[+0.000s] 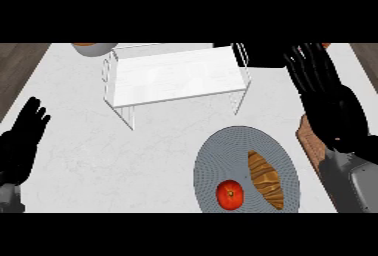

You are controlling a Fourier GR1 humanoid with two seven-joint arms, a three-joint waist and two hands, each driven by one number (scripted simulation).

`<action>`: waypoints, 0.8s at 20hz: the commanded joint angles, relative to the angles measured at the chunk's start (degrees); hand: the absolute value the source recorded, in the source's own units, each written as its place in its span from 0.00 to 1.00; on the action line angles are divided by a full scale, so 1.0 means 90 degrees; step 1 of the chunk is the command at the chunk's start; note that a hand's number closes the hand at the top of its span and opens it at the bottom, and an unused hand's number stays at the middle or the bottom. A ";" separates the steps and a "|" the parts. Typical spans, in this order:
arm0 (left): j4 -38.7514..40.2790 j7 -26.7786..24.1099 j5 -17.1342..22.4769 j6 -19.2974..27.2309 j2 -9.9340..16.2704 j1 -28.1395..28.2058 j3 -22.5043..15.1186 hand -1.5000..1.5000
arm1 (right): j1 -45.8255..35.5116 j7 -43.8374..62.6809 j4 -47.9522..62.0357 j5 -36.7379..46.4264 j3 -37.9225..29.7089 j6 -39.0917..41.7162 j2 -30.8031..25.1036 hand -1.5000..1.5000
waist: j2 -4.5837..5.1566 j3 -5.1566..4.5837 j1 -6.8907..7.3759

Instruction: Pick the croissant from the placemat and place it in the tiered shelf

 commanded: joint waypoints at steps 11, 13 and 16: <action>0.1218 0.0285 0.0074 -0.0531 -0.0808 0.0053 -0.0811 0.50 | 0.1695 0.0048 0.2914 0.1362 -0.1362 -0.0051 -0.1852 0.00 | 0.0060 -0.0036 -0.0316; 0.1145 0.0332 0.0089 -0.0682 -0.0845 0.0065 -0.0811 0.50 | 0.1751 -0.0834 0.3500 0.1218 -0.1537 0.0745 -0.2018 0.00 | 0.0009 -0.0034 -0.0255; 0.1522 0.0352 0.0056 -0.0704 -0.0914 -0.0185 -0.0679 0.50 | 0.1728 -0.1636 0.3800 0.1510 -0.1392 0.1437 -0.2266 0.00 | 0.0004 -0.0035 -0.0254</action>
